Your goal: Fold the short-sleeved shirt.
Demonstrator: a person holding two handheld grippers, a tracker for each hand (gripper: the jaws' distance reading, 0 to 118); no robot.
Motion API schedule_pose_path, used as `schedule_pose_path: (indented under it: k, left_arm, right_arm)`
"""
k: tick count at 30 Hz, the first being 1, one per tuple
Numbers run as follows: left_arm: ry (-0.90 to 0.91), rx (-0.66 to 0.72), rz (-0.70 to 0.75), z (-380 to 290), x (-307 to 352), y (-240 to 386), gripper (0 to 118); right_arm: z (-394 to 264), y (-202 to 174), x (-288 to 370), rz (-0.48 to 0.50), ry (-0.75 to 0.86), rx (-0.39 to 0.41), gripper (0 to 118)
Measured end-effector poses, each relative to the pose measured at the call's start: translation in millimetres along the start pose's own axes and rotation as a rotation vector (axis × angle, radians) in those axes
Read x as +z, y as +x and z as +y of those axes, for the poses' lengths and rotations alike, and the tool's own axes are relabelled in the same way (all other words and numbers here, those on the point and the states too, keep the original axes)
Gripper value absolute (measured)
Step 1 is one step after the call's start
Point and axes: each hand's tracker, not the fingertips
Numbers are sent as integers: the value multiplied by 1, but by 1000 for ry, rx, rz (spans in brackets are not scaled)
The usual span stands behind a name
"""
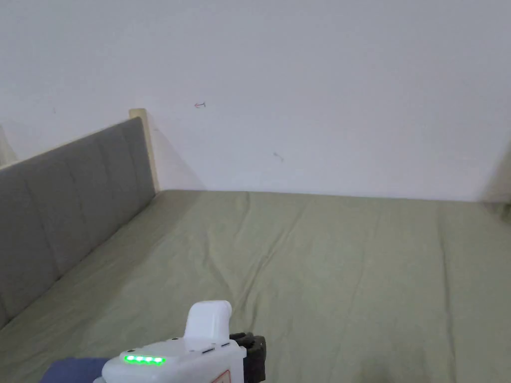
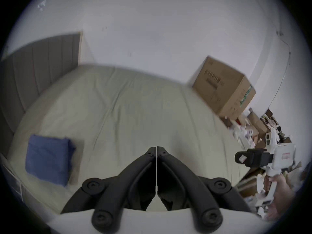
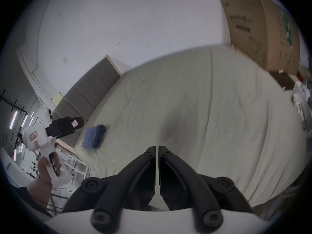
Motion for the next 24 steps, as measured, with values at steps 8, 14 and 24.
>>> schedule_pose_path:
  k: [8,14,24]
  left_arm:
    - [391,-179,128,12,39,82,0]
    - [503,-213,213,-19,51,112,0]
    - [533,-227,188,-19,56,119,11]
  right_arm:
    - [15,-28,65,-111,566,209,2]
    - [-7,-33,66,-328,835,302,2]
    - [-9,-25,71,-384,779,239,43]
